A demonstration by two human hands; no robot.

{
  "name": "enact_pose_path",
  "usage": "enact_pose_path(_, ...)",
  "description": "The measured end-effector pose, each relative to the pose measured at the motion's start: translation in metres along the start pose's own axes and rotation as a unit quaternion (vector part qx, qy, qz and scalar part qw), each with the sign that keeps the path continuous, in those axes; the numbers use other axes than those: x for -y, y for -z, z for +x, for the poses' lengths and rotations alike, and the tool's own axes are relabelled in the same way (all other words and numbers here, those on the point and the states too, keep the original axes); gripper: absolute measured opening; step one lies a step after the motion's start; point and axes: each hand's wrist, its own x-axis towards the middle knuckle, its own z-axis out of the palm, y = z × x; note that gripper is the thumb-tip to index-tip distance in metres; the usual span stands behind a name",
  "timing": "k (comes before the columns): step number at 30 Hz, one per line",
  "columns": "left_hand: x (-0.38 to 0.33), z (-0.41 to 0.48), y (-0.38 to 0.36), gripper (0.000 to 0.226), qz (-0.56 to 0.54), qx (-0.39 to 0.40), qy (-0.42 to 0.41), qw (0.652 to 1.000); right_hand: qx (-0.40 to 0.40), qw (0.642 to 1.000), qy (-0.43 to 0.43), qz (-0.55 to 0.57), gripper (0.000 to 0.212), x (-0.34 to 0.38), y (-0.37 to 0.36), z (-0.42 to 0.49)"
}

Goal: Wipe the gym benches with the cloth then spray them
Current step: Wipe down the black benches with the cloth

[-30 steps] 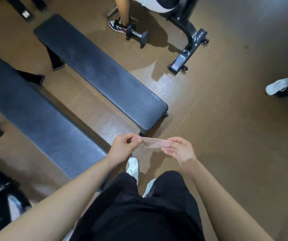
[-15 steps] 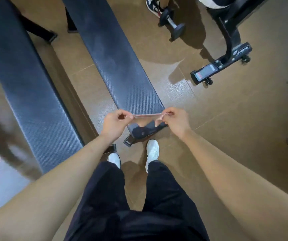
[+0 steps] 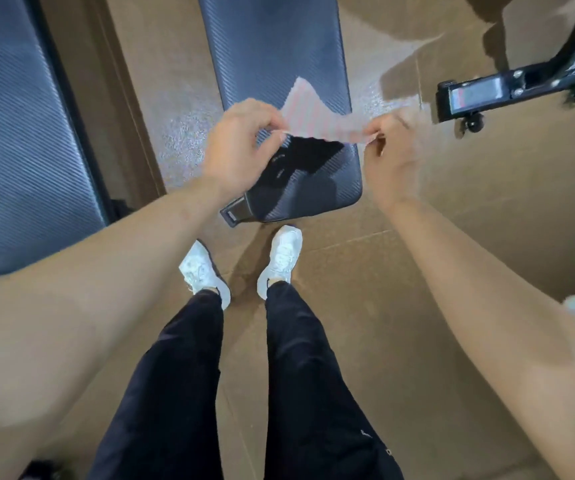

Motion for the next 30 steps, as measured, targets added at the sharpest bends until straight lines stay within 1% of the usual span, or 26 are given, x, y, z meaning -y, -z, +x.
enact_pose_path(1,0.015,-0.010,-0.011,0.014,0.026,0.005,-0.015,1.000,0.004,0.999,0.041,-0.019,0.029,-0.004,-0.013,-0.012)
enact_pose_path(2,0.031,-0.021,-0.022,0.015,0.053,0.015,-0.013,0.998,0.025,0.996,0.078,-0.037,0.031,-0.010,-0.027,-0.026)
enact_pose_path(3,0.049,-0.033,-0.034,0.016,0.083,0.031,0.005,0.996,0.070,0.991,0.099,-0.058,0.034,-0.016,-0.043,-0.040)
enact_pose_path(5,0.076,-0.058,-0.052,0.014,0.133,0.077,0.047,0.987,0.195,0.971,0.099,-0.092,0.043,-0.022,-0.063,-0.066)
enact_pose_path(6,0.088,-0.070,-0.060,0.014,0.143,0.098,0.068,0.983,0.243,0.961,0.085,-0.098,0.044,-0.026,-0.075,-0.076)
enact_pose_path(7,0.097,-0.079,-0.065,0.016,0.142,0.109,0.084,0.980,0.261,0.958,0.068,-0.098,0.040,-0.025,-0.083,-0.082)
enact_pose_path(9,0.108,-0.090,-0.069,0.024,0.108,0.109,0.118,0.981,0.230,0.969,0.047,-0.078,0.028,-0.017,-0.094,-0.086)
enact_pose_path(10,0.110,-0.093,-0.068,0.028,0.080,0.099,0.142,0.982,0.207,0.975,0.051,-0.069,0.027,-0.012,-0.099,-0.084)
enact_pose_path(12,0.113,-0.094,-0.065,0.039,0.029,0.082,0.186,0.979,0.184,0.978,0.075,-0.067,0.037,-0.007,-0.111,-0.074)
enact_pose_path(13,0.112,-0.090,-0.062,0.046,0.011,0.082,0.200,0.976,0.187,0.974,0.093,-0.083,0.045,-0.006,-0.118,-0.065)
enact_pose_path(15,0.114,-0.076,-0.060,0.061,-0.022,0.106,0.218,0.970,0.208,0.960,0.110,-0.150,0.063,-0.003,-0.134,-0.042)
enact_pose_path(17,0.116,-0.060,-0.061,0.074,-0.064,0.140,0.254,0.955,0.223,0.944,0.103,-0.222,0.074,-0.001,-0.148,-0.023)
enact_pose_path(19,0.117,-0.047,-0.059,0.080,-0.139,0.141,0.302,0.933,0.240,0.936,0.084,-0.244,0.078,0.005,-0.163,-0.017)
enact_pose_path(20,0.117,-0.044,-0.057,0.079,-0.190,0.123,0.320,0.920,0.246,0.937,0.079,-0.236,0.079,0.011,-0.170,-0.021)
enact_pose_path(22,0.114,-0.040,-0.053,0.069,-0.277,0.089,0.353,0.889,0.255,0.937,0.087,-0.224,0.081,0.027,-0.183,-0.035)
enact_pose_path(24,0.108,-0.036,-0.049,0.057,-0.345,0.086,0.374,0.856,0.272,0.928,0.112,-0.228,0.083,0.042,-0.193,-0.052)
enact_pose_path(25,0.104,-0.034,-0.047,0.053,-0.364,0.090,0.380,0.846,0.273,0.926,0.122,-0.229,0.081,0.045,-0.195,-0.057)
enact_pose_path(27,0.097,-0.029,-0.042,0.047,-0.363,0.086,0.393,0.841,0.273,0.924,0.140,-0.227,0.079,0.041,-0.195,-0.058)
enact_pose_path(30,0.088,-0.026,-0.038,0.030,-0.329,0.090,0.400,0.851,0.284,0.914,0.173,-0.234,0.080,0.013,-0.183,-0.044)
